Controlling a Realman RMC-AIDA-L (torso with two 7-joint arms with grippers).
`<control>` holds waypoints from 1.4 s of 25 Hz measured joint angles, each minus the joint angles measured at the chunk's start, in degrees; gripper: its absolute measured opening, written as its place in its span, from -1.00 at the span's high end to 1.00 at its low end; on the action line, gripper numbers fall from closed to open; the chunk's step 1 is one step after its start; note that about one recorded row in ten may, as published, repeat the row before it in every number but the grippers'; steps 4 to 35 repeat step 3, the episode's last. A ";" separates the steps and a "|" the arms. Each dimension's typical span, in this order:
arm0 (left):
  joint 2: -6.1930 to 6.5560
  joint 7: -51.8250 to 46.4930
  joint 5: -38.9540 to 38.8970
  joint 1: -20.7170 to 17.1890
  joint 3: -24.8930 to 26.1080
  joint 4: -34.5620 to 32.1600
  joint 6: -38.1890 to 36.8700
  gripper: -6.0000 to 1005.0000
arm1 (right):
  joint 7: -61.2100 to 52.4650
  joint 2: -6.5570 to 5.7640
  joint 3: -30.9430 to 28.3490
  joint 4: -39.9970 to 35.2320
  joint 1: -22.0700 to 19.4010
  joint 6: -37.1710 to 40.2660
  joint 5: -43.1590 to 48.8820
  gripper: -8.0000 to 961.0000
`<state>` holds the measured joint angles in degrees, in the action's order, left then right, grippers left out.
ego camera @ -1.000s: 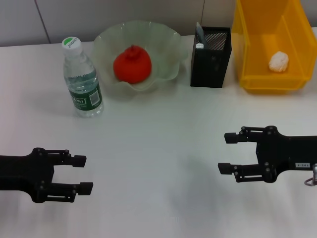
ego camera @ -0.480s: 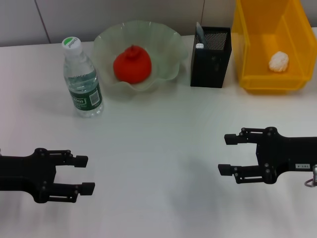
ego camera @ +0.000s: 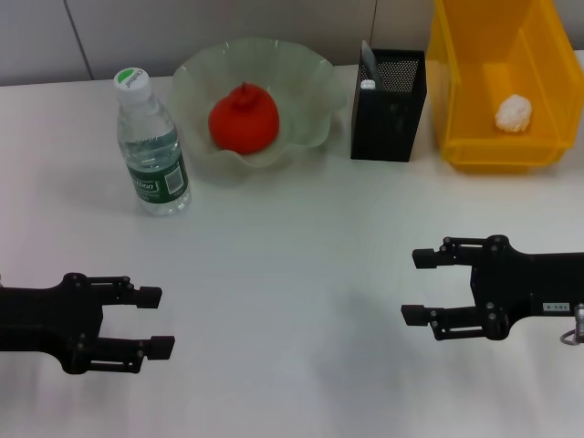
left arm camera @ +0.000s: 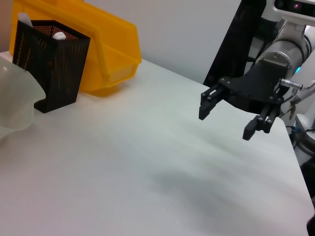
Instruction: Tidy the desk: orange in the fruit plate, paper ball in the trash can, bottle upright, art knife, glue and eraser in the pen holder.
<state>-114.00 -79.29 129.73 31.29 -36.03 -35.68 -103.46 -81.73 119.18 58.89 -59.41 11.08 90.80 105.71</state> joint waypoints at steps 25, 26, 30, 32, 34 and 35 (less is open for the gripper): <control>0.00 -0.14 0.00 0.00 0.00 0.00 0.03 -0.51 | 0.00 0.02 0.00 0.00 0.16 -0.13 0.39 -0.60; 0.00 -0.14 0.00 0.00 0.00 0.00 0.03 -0.51 | 0.00 0.02 0.00 0.00 0.16 -0.13 0.39 -0.60; 0.00 -0.14 0.00 0.00 0.00 0.00 0.03 -0.51 | 0.00 0.02 0.00 0.00 0.16 -0.13 0.39 -0.60; 0.00 -0.14 0.00 0.00 0.00 0.00 0.03 -0.51 | 0.00 0.02 0.00 0.00 0.16 -0.13 0.39 -0.60; 0.00 -0.14 0.00 0.00 0.00 0.00 0.03 -0.51 | 0.00 0.02 0.00 0.00 0.16 -0.13 0.39 -0.60; 0.00 -0.14 0.00 0.00 0.00 0.00 0.03 -0.51 | 0.00 0.02 0.00 0.00 0.16 -0.13 0.39 -0.60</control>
